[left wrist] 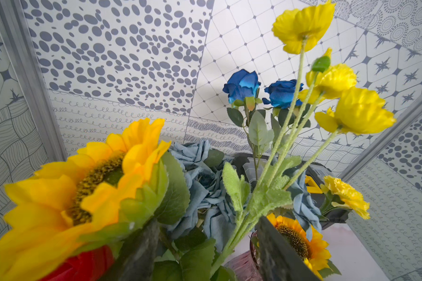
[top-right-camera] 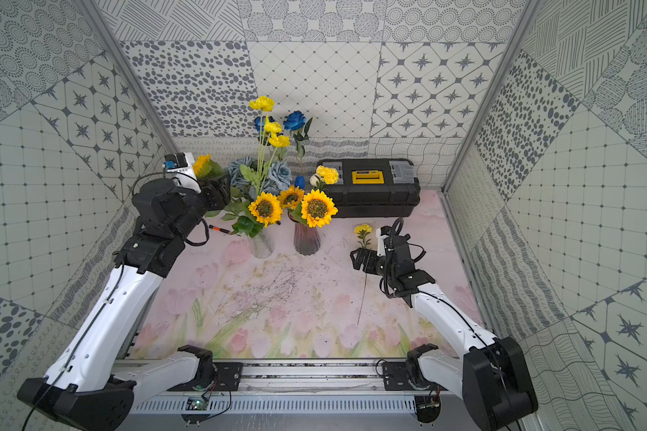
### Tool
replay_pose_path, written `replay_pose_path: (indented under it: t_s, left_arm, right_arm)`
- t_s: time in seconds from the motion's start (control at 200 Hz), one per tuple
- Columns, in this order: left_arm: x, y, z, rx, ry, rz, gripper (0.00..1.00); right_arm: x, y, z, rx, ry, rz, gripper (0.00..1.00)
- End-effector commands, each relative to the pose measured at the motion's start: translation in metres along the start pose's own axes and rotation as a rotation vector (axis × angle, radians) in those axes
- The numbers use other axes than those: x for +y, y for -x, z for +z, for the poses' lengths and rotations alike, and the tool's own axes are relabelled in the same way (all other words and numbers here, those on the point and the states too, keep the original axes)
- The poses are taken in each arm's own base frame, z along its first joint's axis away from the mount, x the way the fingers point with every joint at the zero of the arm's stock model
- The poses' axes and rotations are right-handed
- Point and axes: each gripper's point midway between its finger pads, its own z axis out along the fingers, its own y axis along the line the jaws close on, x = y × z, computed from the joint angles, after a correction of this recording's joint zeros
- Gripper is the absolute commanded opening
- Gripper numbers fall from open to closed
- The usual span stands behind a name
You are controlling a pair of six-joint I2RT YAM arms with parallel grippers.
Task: Pick out yellow flowers from the vase
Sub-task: Pick up the flower from the vase.
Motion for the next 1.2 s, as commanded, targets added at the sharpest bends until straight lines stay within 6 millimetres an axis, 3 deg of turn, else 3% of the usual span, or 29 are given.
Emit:
replay_pose_path:
  t_s: [0.0, 0.505, 0.59, 0.67, 0.74, 0.801, 0.981, 1.196]
  left_arm:
    - [0.009, -0.014, 0.012, 0.069, 0.052, -0.035, 0.64]
    - [0.028, -0.012, 0.047, 0.009, 0.159, -0.003, 0.57]
    - [0.029, -0.011, 0.051, -0.006, 0.158, 0.006, 0.46]
    - [0.030, -0.009, 0.053, -0.013, 0.165, 0.012, 0.26]
    - [0.029, -0.006, 0.052, -0.019, 0.162, 0.015, 0.07]
    - [0.026, -0.004, 0.050, -0.022, 0.146, 0.021, 0.00]
    - [0.016, 0.008, 0.038, -0.033, 0.098, 0.053, 0.00]
    - [0.004, 0.034, 0.008, -0.089, 0.049, 0.126, 0.00]
  right_arm:
    - [0.006, 0.010, -0.001, -0.038, 0.025, -0.001, 0.98]
    - [0.007, 0.009, 0.001, -0.032, 0.036, 0.004, 0.98]
    - [0.006, 0.008, 0.002, -0.030, 0.033, 0.005, 0.98]
    - [0.005, 0.007, 0.001, -0.030, 0.031, 0.005, 0.98]
    - [0.005, 0.007, 0.001, -0.031, 0.029, 0.004, 0.98]
    - [0.005, 0.007, 0.000, -0.033, 0.029, 0.005, 0.98]
    - [0.004, 0.005, 0.001, -0.028, 0.029, 0.009, 0.98]
    - [0.003, 0.004, 0.003, -0.026, 0.033, 0.015, 0.98]
